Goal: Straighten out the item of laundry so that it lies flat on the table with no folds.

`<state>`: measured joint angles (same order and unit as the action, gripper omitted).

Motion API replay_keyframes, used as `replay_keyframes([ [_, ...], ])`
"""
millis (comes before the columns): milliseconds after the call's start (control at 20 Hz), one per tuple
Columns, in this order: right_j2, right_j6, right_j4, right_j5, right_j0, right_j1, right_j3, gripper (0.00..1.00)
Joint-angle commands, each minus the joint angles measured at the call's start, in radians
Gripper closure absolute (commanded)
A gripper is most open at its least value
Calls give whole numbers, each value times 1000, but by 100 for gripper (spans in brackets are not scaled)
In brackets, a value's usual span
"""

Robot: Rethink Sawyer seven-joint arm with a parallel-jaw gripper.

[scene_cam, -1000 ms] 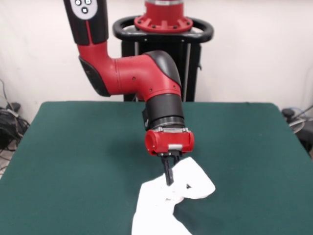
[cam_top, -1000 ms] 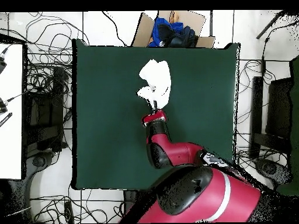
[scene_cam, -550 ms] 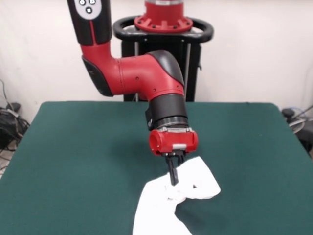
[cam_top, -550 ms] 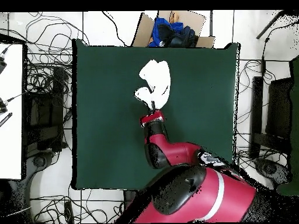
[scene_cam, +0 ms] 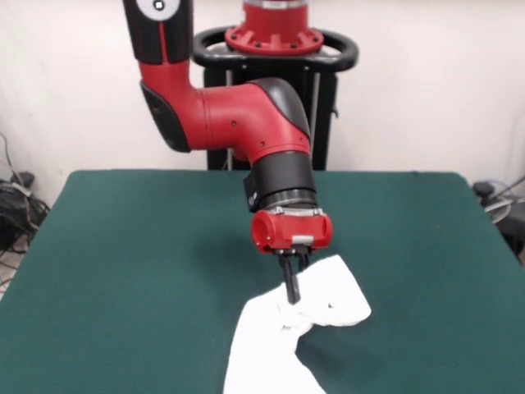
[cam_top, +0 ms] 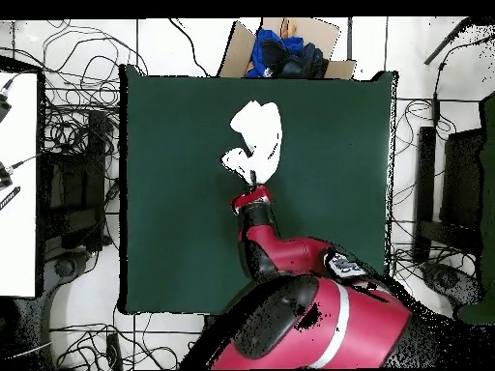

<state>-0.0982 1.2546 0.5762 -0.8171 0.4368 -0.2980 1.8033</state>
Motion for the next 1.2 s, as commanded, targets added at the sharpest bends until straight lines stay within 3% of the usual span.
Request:
replay_keyframes([
  [50,44,151,-42,124,-52,-15,6,100],
  [1200,76,150,-15,304,-111,-25,11,100],
])
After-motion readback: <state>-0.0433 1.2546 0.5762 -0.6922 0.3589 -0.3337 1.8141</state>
